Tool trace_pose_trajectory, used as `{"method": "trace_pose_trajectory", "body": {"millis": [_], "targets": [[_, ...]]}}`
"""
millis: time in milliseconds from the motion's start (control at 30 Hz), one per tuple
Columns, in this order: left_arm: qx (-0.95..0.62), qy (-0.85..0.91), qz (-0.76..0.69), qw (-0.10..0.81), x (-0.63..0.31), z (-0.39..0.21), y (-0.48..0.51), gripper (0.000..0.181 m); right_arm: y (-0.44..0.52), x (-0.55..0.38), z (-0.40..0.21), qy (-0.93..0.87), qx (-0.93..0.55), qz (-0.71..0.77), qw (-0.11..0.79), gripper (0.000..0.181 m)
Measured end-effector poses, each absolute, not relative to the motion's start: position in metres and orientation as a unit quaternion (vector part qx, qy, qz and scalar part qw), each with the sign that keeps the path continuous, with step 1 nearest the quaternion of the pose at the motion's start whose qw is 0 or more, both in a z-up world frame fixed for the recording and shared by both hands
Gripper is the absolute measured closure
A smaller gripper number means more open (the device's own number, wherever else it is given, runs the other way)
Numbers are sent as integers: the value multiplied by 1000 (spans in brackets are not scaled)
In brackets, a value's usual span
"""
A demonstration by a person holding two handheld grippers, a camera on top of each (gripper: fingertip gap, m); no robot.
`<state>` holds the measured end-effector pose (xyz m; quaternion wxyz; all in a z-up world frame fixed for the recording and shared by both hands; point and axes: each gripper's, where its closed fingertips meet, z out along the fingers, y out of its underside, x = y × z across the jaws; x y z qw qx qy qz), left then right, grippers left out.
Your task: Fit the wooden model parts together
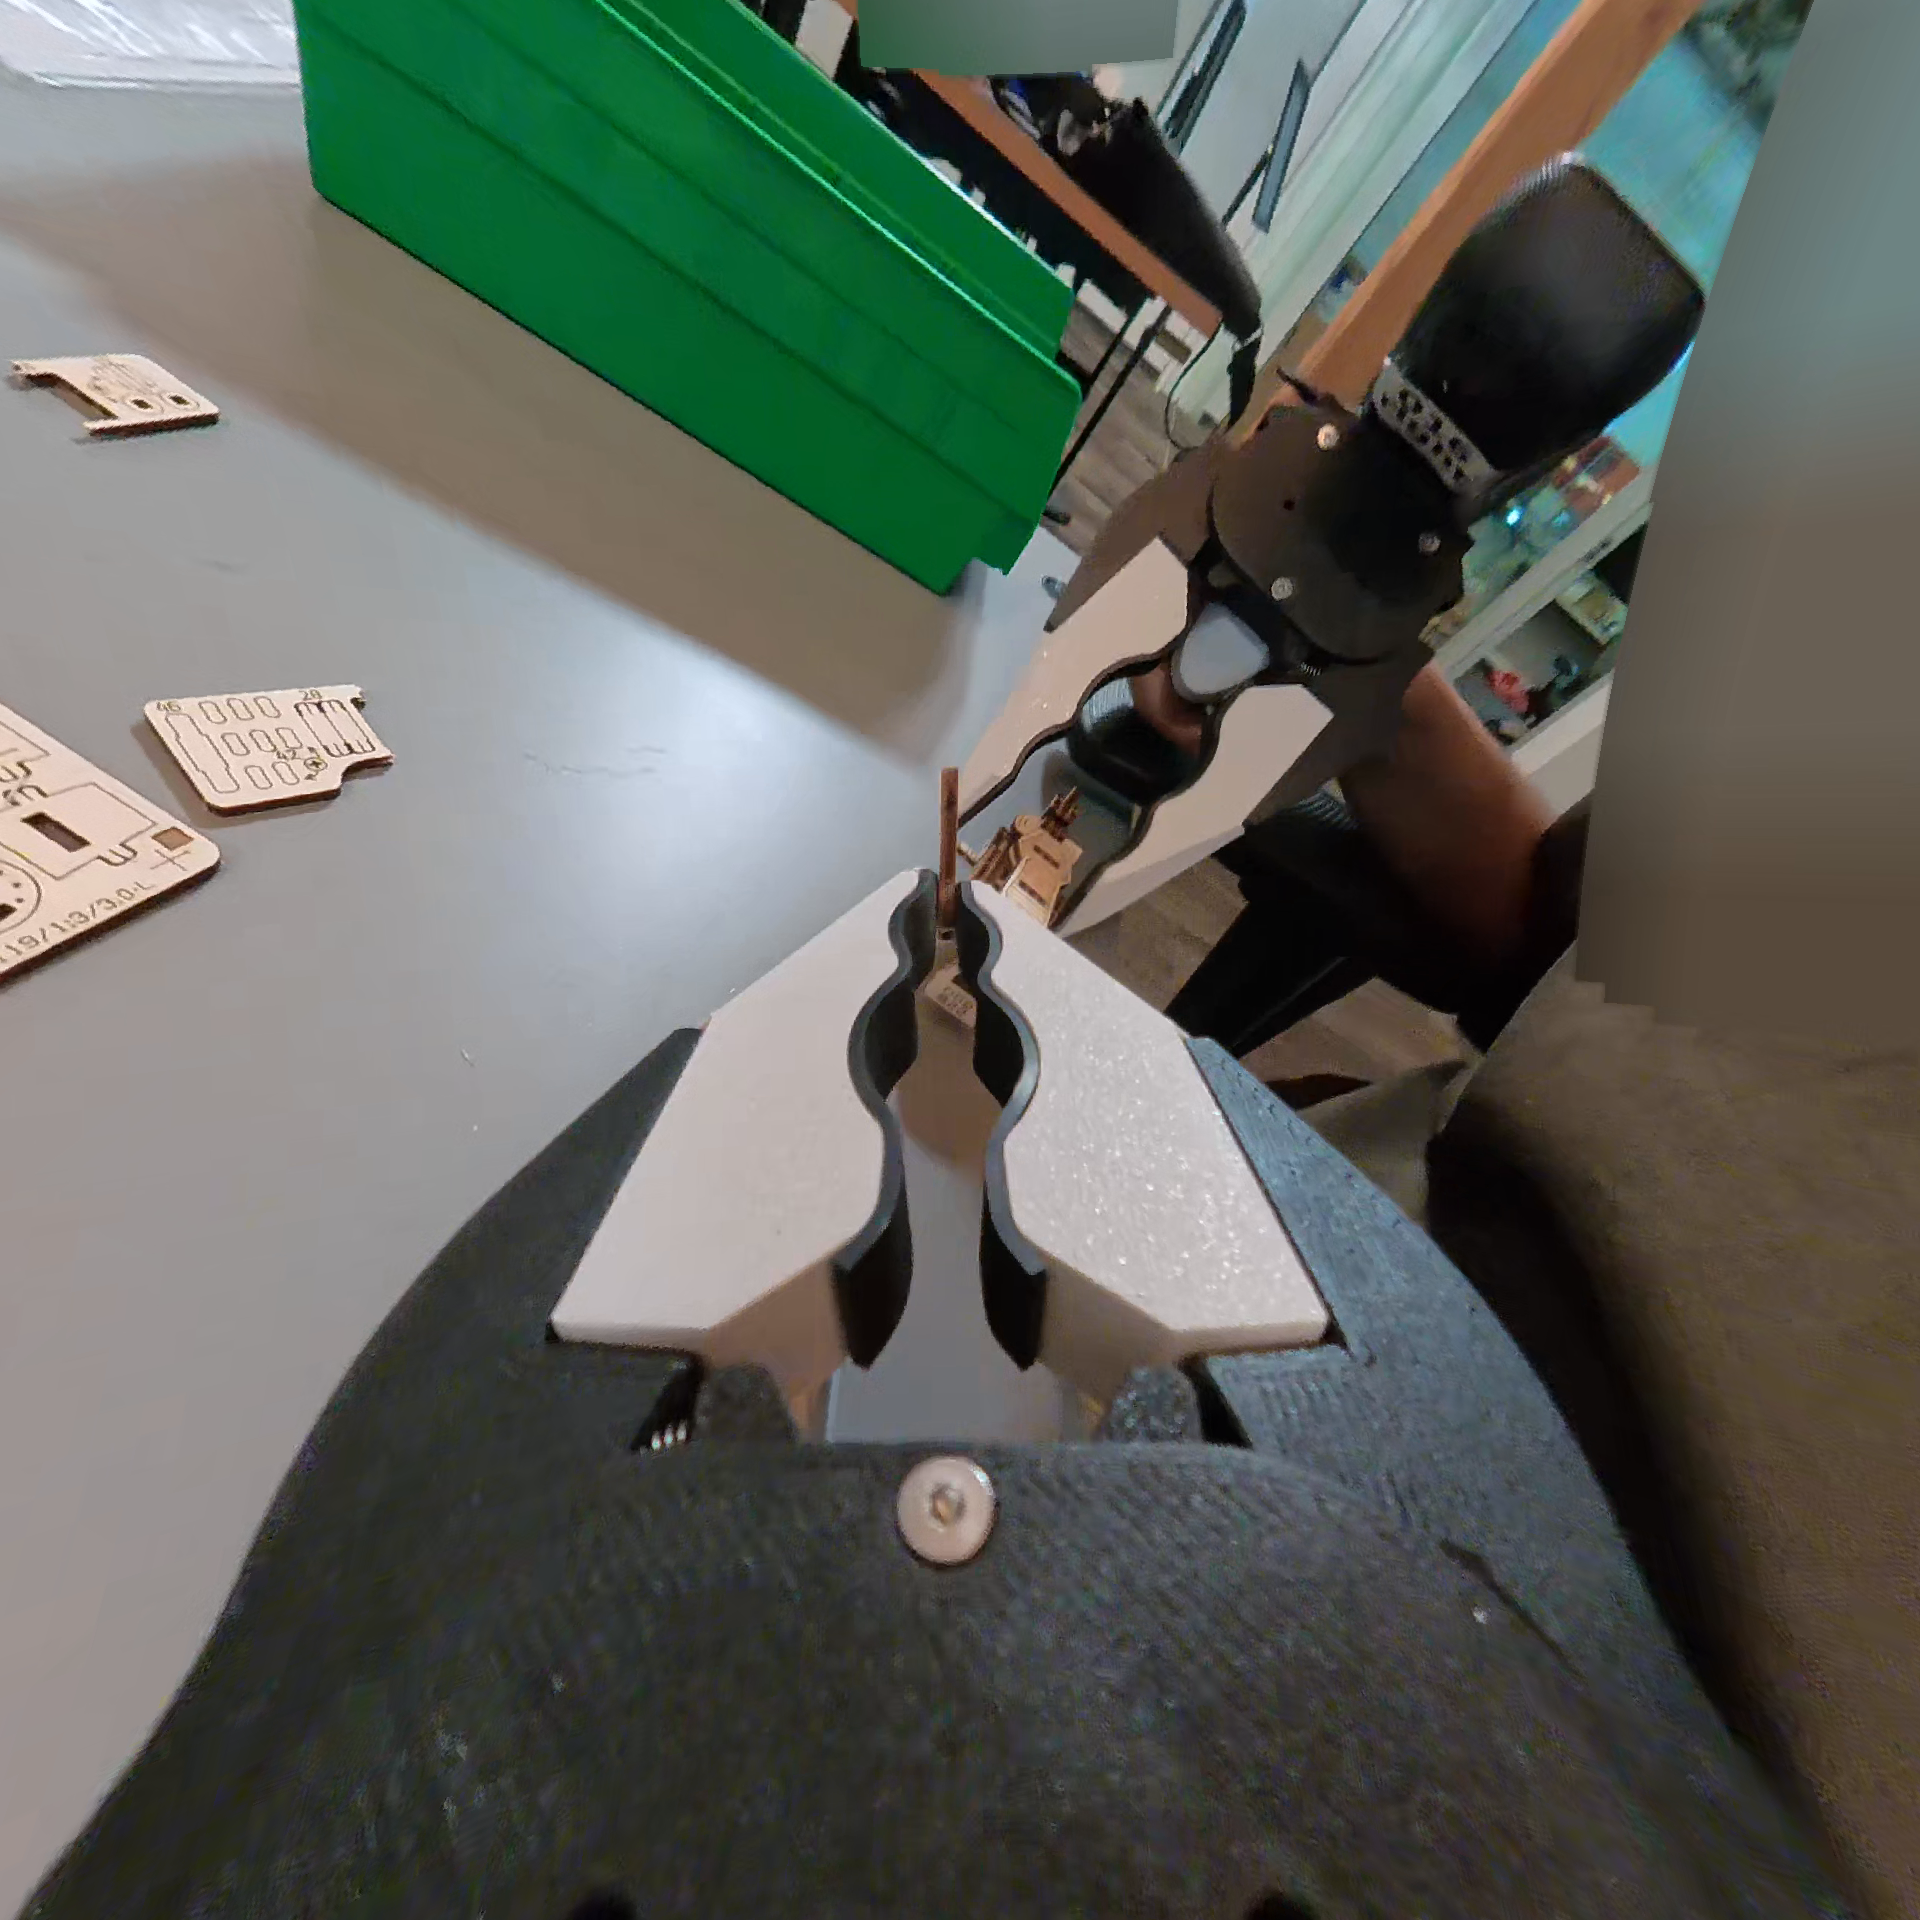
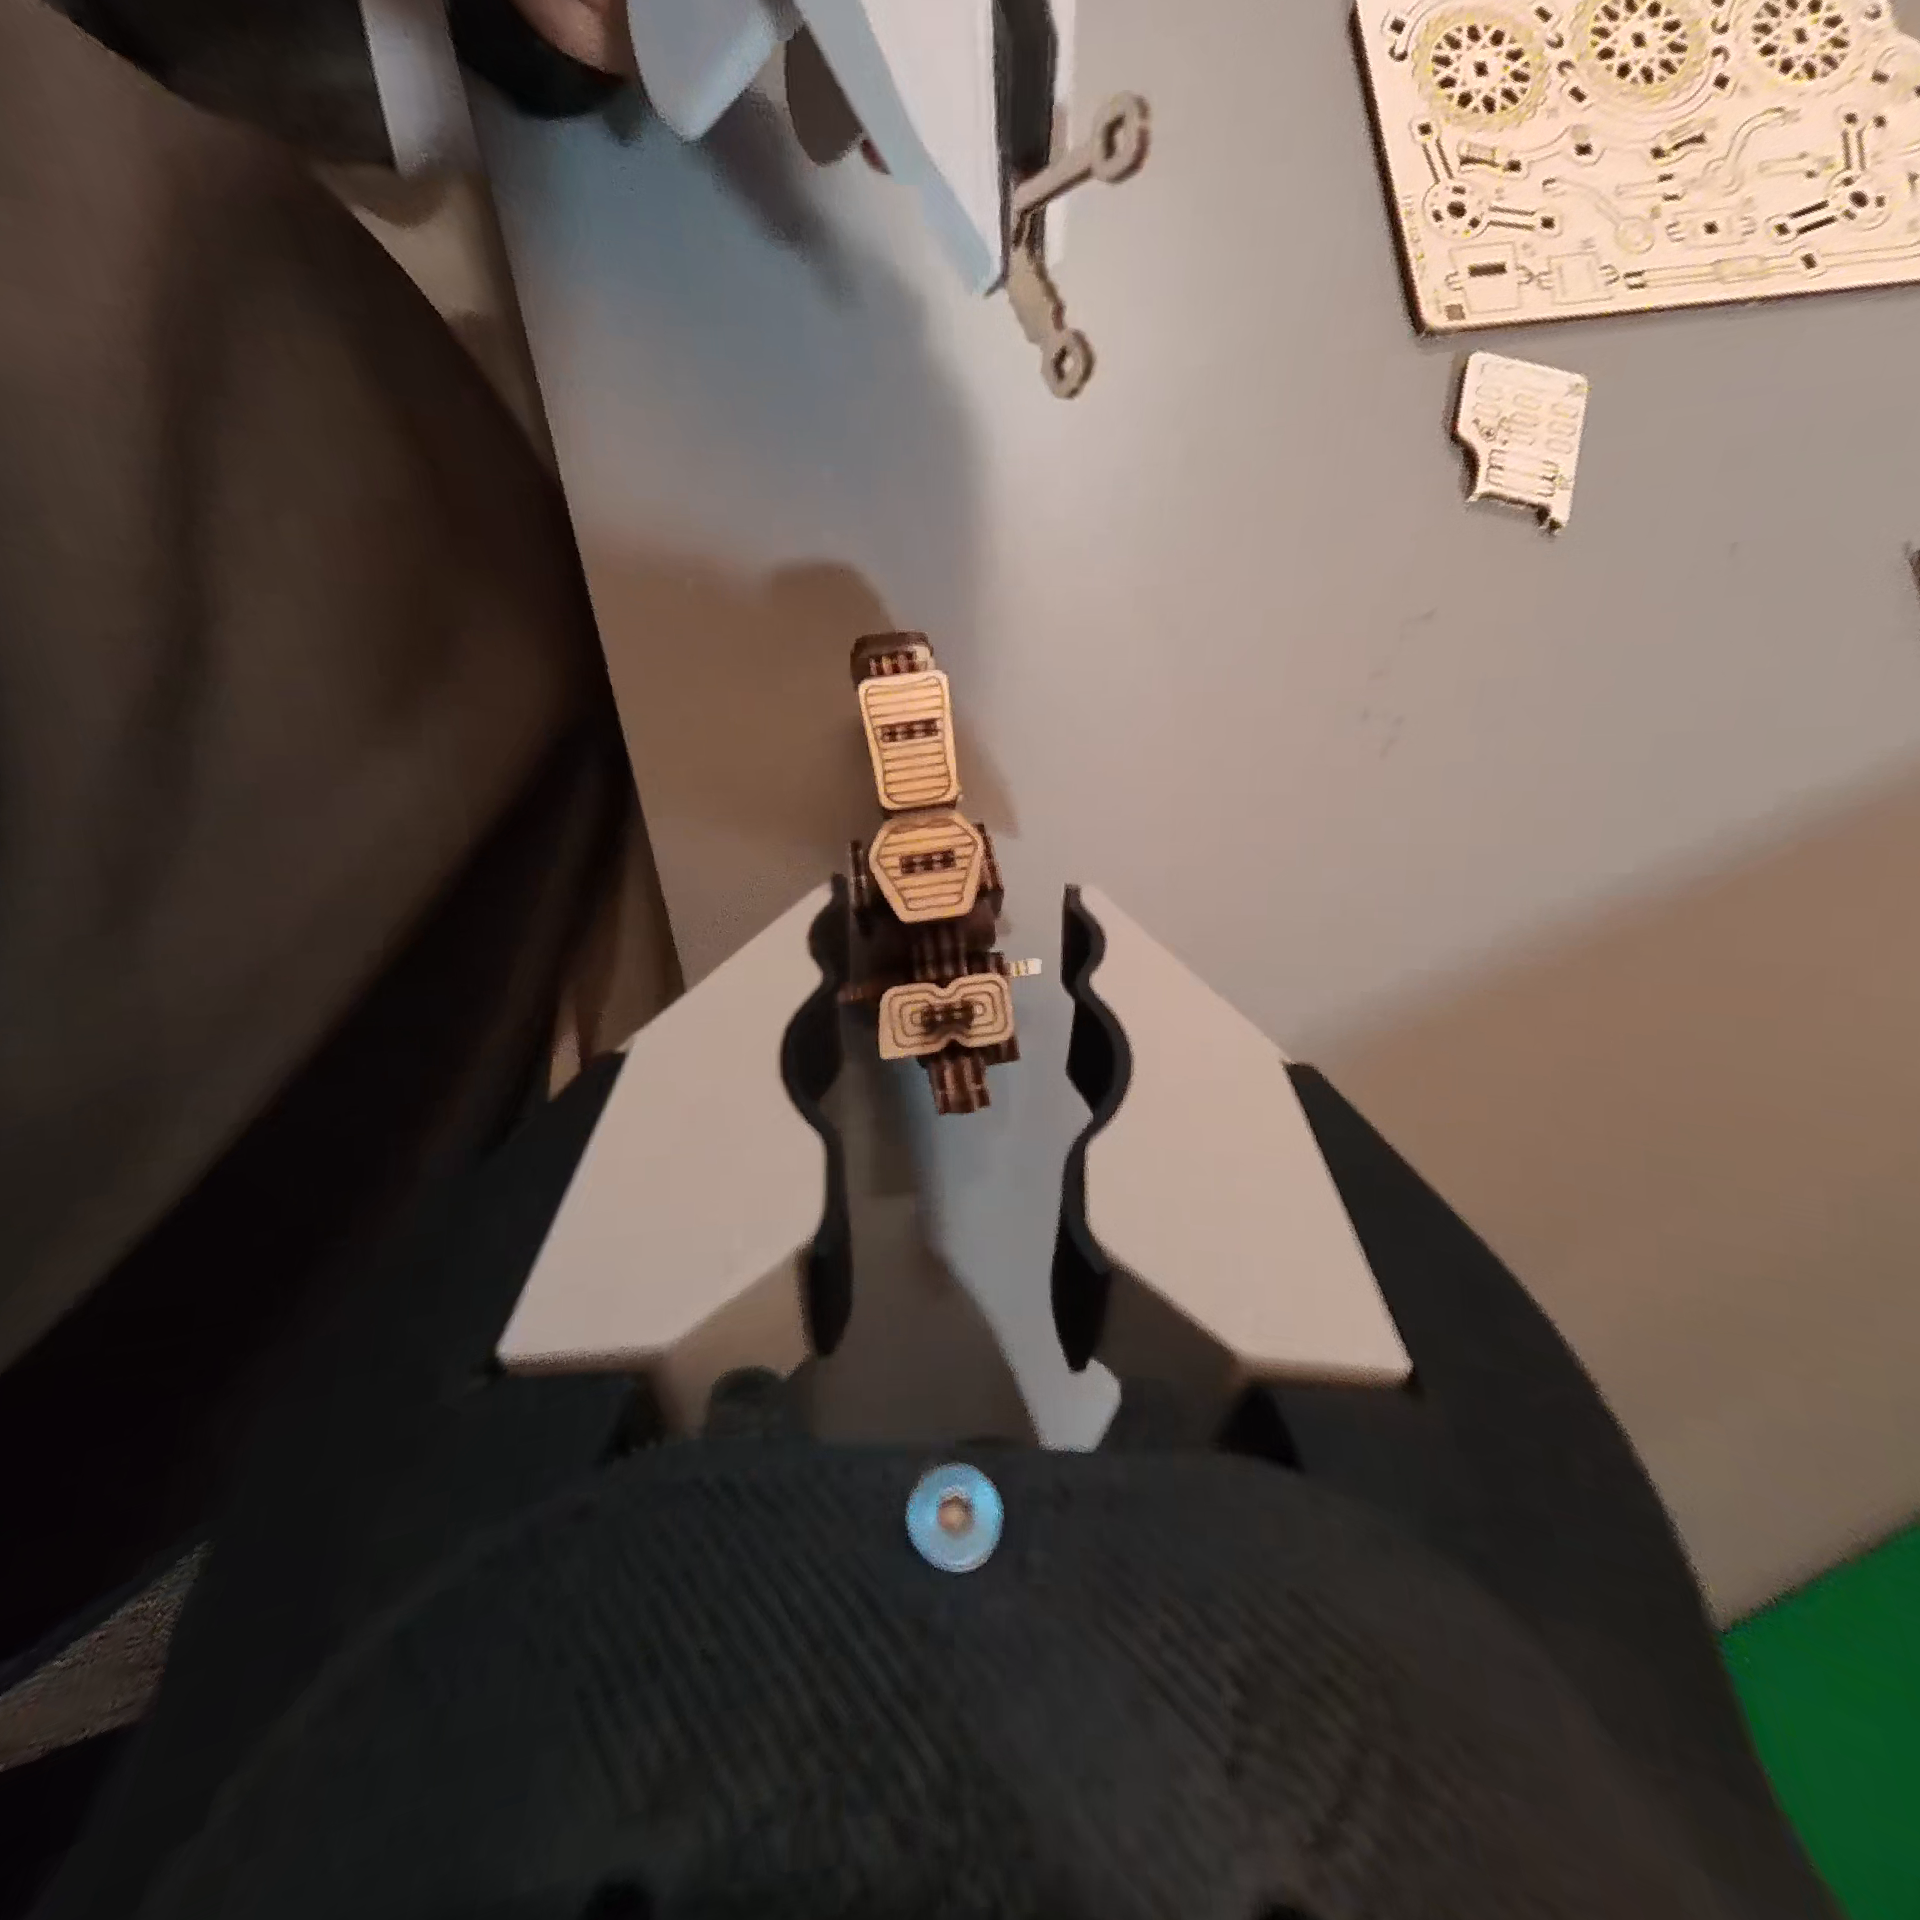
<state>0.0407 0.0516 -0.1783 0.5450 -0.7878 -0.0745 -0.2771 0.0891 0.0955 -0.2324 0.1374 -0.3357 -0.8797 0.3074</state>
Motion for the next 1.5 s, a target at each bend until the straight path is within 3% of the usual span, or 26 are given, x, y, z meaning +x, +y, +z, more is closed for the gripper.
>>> {"method": "trace_pose_trajectory", "body": {"millis": [400, 633, 1100, 1500], "targets": [[-797, -67, -294, 523, 43, -191, 56, 181, 92, 93, -233, -882, -325, 325, 105, 155], [-789, -81, -322, 518, 41, -192, 56, 180, 91, 89, -231, -886, -306, 322, 134, 156], [-795, -17, -386, 467, 77, -197, 49, 181, 61, 101, -207, -863, -285, 412, 69, 156], [-790, -32, -380, 480, 70, -194, 51, 181, 69, 100, -234, -900, -280, 319, 101, 156]]}}
